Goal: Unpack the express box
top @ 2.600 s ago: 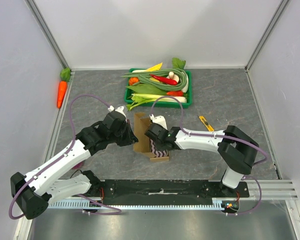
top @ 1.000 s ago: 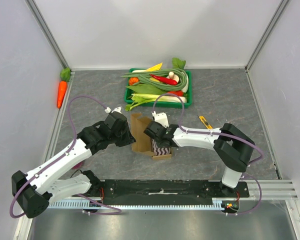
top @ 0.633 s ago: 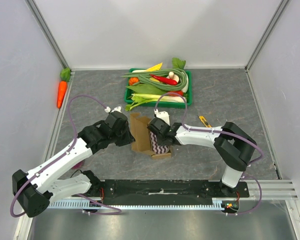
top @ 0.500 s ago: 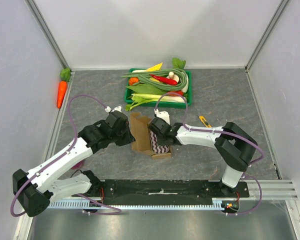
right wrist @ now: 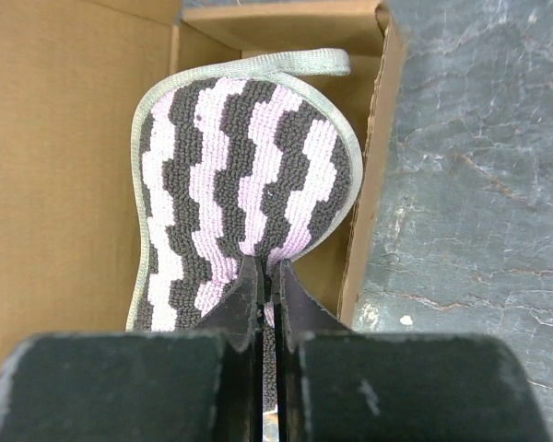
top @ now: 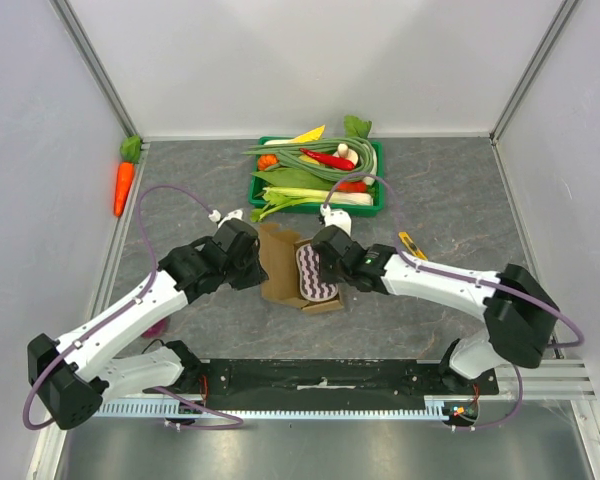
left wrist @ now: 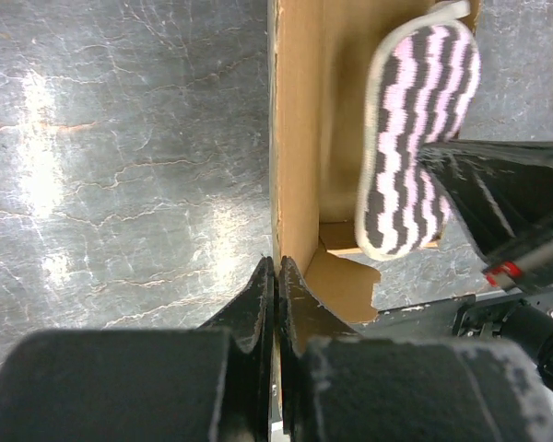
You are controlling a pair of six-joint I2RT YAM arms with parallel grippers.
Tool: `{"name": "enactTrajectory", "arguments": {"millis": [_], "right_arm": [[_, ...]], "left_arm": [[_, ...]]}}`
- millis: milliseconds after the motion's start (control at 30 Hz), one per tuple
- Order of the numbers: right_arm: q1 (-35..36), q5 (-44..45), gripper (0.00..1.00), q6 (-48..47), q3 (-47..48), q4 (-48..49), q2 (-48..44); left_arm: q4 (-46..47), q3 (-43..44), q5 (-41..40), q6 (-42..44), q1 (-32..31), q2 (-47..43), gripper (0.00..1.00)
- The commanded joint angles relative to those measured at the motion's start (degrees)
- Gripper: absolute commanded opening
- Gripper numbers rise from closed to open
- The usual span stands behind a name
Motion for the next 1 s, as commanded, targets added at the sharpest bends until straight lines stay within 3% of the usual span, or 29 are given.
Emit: {"name": "enactTrajectory", "arguments": {"millis": [0, 333, 667, 833, 967], "right_arm": [[-0.1, 1.91, 0.0, -0.46, -0.5, 1.39, -4.55], [-2.03, 4.01, 0.0, -0.28, -1.2, 1.48, -13.43], [-12.49, 5.34, 0.0, -3.62, -9.54, -3.09, -16.78], [-13.98, 4.55, 0.0, -5.38, -12.45, 0.32, -12.65], [-14.25, 3.23, 0.0, -5.47, -13.24, 3.23, -8.7]], "left_arm": [[-1.37, 3.21, -3.87, 0.57, -0.06, 0.59, 0.02], [-5.59, 6.46, -8.26, 3.29, -0.06, 1.91, 0.02], [-9.64, 9.98, -10.74, 8.48, 0.64, 2.44, 0.02], [-9.55, 9.11, -9.59, 8.48, 1.08, 3.49, 0.08], [-9.64, 8.58, -9.15, 8.04, 1.26, 2.97, 0.2]]}}
